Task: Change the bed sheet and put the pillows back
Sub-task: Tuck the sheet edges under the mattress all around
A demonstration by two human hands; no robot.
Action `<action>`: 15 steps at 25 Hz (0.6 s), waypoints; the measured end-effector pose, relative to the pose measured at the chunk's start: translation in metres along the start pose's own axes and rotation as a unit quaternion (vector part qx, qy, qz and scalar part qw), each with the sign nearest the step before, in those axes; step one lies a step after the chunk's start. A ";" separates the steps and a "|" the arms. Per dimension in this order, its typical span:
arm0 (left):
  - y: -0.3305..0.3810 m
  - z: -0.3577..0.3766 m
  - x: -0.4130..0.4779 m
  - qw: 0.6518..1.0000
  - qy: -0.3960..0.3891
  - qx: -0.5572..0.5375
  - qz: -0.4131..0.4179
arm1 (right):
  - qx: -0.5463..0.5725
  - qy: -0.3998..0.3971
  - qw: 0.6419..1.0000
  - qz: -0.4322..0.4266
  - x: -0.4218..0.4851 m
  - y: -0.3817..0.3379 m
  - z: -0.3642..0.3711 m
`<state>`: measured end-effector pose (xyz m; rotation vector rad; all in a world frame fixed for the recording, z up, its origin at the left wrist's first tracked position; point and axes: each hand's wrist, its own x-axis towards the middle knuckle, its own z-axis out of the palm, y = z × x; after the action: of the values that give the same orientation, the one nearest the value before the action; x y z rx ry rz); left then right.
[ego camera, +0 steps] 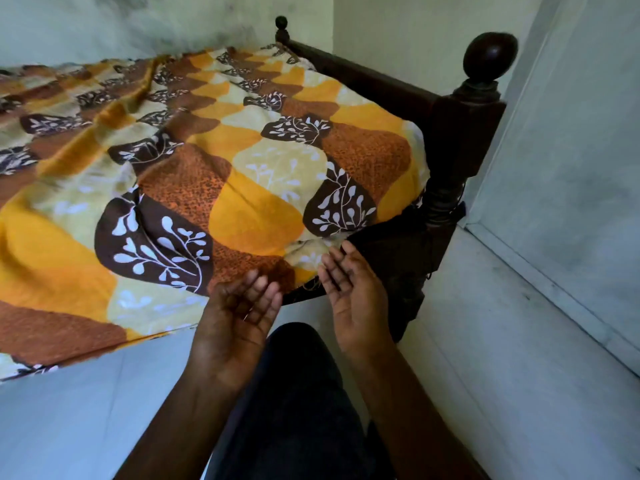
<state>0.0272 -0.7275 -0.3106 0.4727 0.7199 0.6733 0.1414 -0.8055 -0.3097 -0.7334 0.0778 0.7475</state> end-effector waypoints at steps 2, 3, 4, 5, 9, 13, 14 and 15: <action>0.006 -0.034 -0.004 0.997 0.070 -0.031 -0.002 | -0.041 0.018 0.998 0.035 -0.011 0.023 -0.008; 0.006 -0.049 -0.005 0.994 0.097 -0.046 -0.004 | -0.065 0.017 0.995 0.068 -0.014 0.036 -0.010; 0.006 -0.058 -0.005 0.992 0.114 -0.053 -0.007 | -0.097 0.012 0.991 0.097 -0.016 0.047 -0.011; 0.007 -0.063 -0.004 0.991 0.122 -0.055 -0.005 | -0.130 0.010 0.984 0.118 -0.014 0.057 -0.011; 0.018 -0.066 0.001 0.994 0.097 -0.045 0.031 | -0.177 0.022 0.977 0.115 -0.009 0.084 0.007; 0.020 -0.059 0.007 0.995 0.042 -0.065 0.064 | -0.108 0.024 0.990 0.084 -0.001 0.080 0.022; 0.018 -0.058 0.010 0.993 0.022 -0.082 0.084 | -0.074 0.020 0.993 0.095 -0.001 0.079 0.021; 0.017 -0.058 0.012 0.989 -0.004 -0.108 0.099 | -0.040 0.014 0.993 0.110 -0.001 0.079 0.019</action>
<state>-0.0152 -0.6977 -0.3437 0.3498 0.5884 0.9245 0.0863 -0.7543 -0.3413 -0.8209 0.1568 0.9559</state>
